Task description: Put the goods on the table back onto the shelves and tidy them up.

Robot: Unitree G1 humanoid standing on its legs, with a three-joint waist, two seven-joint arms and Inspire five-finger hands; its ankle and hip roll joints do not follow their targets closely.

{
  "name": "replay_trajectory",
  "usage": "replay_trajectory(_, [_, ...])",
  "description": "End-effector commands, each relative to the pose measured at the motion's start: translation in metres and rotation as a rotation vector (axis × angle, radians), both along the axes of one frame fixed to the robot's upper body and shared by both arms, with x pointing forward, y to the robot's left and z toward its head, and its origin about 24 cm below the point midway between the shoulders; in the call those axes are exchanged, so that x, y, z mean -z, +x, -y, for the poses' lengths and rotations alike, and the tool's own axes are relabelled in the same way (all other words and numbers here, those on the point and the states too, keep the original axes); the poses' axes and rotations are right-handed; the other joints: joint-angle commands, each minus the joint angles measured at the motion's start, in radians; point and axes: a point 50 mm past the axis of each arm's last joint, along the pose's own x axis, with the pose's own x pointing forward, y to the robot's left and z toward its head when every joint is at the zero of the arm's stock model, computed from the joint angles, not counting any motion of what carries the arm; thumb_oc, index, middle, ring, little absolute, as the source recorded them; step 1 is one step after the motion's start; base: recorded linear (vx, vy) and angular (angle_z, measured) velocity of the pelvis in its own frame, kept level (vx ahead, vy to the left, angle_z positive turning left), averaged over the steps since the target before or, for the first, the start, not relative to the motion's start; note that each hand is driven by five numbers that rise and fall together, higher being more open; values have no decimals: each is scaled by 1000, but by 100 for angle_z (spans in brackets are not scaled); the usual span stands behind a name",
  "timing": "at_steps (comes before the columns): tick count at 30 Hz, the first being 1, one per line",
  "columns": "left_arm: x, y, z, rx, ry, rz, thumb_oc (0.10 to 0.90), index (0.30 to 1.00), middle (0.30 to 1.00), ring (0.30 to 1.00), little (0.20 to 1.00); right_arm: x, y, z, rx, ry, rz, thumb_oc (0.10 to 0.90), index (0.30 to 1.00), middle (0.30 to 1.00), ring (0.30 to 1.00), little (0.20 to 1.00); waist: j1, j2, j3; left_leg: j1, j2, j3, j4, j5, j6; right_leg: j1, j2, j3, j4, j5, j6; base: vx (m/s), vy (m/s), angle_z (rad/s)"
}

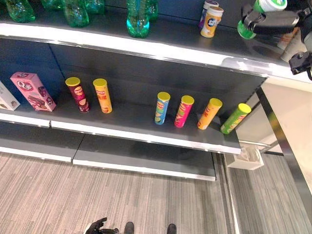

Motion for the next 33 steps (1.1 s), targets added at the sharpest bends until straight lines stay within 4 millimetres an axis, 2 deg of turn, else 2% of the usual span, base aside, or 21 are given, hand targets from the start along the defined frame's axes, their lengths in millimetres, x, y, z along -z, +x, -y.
replay_trajectory(1, [-6,4,-19,45,63,6,800,900,900,900,900,-57,-16,-1,-34,97,185,400,300,300,300,300,31,-40,-86,10,8,36,4,-89,-47,32,-52,6,10,-54,80,28,-24,3])
replay_trajectory(12, [-5,-5,-23,15,77,-21,800,900,900,900,900,-42,-4,19,56,190,118,400,300,300,300,300,66,-54,-75,-5,10,21,4,-86,-50,31,-56,-20,10,-58,85,6,-1,9])
replay_trajectory(21, [-8,-2,-29,-10,96,-1,800,900,900,900,900,-40,-8,40,144,249,124,400,300,300,300,300,85,-71,-48,-40,5,5,4,-77,-49,11,-66,-42,10,-47,91,-3,8,7])
replay_trajectory(33, [-10,4,-31,-9,107,18,800,900,900,900,900,-42,-8,51,232,247,104,400,300,300,300,300,92,-82,-32,-64,-4,-7,4,-75,-45,-5,-73,-47,10,-41,94,9,6,4])
